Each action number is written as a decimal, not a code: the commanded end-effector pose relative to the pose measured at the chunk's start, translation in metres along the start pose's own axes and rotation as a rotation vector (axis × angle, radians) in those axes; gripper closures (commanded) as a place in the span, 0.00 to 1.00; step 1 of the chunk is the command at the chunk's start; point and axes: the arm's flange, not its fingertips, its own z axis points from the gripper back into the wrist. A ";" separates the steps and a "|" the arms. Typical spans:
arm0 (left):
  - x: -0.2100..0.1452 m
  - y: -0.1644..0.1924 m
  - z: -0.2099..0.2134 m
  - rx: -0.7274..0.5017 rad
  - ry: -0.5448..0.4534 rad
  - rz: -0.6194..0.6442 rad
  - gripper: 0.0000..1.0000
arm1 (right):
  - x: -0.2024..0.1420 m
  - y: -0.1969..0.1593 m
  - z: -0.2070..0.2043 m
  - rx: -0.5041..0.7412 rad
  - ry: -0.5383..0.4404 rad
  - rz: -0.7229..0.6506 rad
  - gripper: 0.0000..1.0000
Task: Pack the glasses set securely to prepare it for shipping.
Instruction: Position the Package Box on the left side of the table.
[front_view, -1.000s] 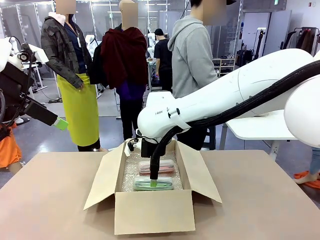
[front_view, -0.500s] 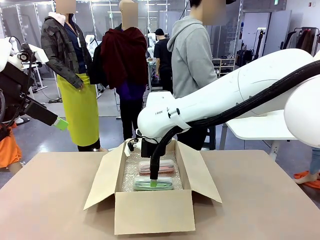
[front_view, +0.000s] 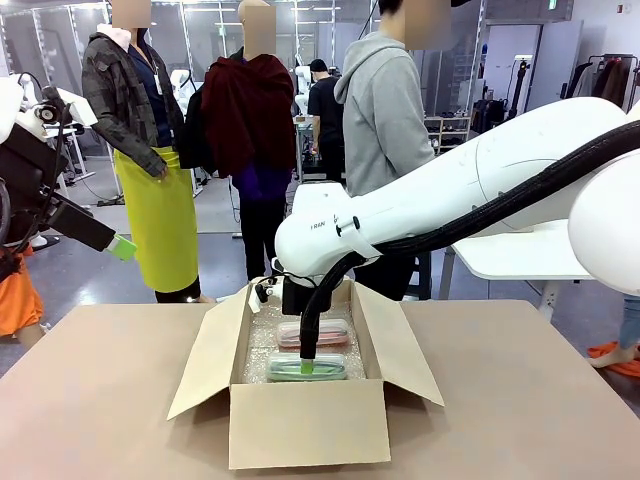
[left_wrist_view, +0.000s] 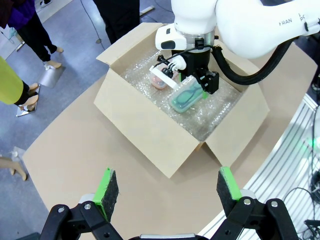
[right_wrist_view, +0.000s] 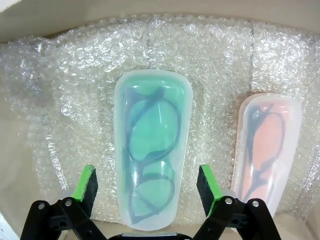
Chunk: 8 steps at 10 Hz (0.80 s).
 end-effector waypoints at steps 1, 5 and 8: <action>0.000 0.001 0.001 -0.005 -0.005 -0.003 0.00 | 0.000 0.002 0.000 0.000 0.002 0.001 0.00; 0.010 0.014 -0.001 0.023 0.019 0.090 0.00 | -0.005 0.012 0.021 -0.013 -0.056 -0.032 0.00; 0.006 0.041 -0.014 -0.140 0.056 0.277 0.00 | -0.032 0.052 0.092 -0.078 -0.126 -0.123 0.00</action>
